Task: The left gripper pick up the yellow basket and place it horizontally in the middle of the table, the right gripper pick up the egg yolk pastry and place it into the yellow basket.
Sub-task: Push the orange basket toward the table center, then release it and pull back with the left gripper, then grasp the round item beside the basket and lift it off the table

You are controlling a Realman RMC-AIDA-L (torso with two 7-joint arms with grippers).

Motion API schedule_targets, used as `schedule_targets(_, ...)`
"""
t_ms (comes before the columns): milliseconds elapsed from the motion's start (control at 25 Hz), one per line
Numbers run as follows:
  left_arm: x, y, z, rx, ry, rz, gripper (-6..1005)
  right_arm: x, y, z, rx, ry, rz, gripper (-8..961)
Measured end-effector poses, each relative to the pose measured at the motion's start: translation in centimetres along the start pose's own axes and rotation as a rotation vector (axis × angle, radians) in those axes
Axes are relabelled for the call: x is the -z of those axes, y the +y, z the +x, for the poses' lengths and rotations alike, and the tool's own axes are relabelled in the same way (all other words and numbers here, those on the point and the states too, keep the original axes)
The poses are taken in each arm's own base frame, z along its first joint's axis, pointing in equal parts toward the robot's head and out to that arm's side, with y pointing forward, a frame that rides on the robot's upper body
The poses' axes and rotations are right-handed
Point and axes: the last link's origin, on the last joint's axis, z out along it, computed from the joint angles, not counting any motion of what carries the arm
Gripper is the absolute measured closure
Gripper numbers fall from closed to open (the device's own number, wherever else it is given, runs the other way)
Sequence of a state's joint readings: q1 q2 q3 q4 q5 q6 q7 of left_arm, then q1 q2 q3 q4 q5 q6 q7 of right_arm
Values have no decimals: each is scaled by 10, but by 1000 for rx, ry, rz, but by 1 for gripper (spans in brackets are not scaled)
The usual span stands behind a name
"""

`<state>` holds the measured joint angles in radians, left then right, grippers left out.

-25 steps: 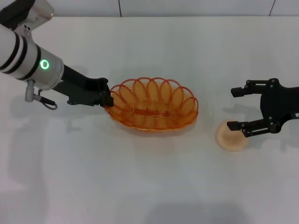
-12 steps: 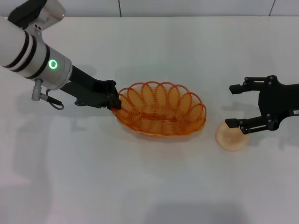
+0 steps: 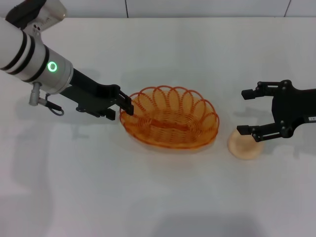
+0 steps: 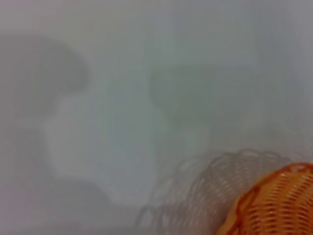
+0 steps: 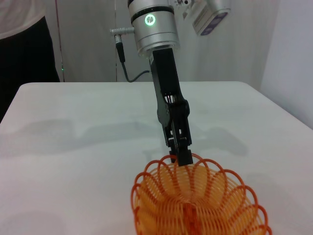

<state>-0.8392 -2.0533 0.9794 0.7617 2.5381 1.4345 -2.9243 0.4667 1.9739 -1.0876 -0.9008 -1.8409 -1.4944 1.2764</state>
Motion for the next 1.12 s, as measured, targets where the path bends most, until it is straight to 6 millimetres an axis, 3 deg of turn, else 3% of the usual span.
schedule_targets(320, 13, -3, 1, -53, 1, -10, 426, 1, 0, 1, -8, 0, 7, 112)
schedule_targets(520, 23, -8, -3, -134, 5, -56, 192, 5, -1, 1, -21, -8, 23, 111)
schedule_targets(760, 42, -10, -8, -311, 90, -134, 105, 7, -3, 2, -51, -4, 26, 112)
schedule_targets(1120, 56, -30, -36, -716, 286, -259, 104, 10, -2, 3, -73, 1, 26, 112)
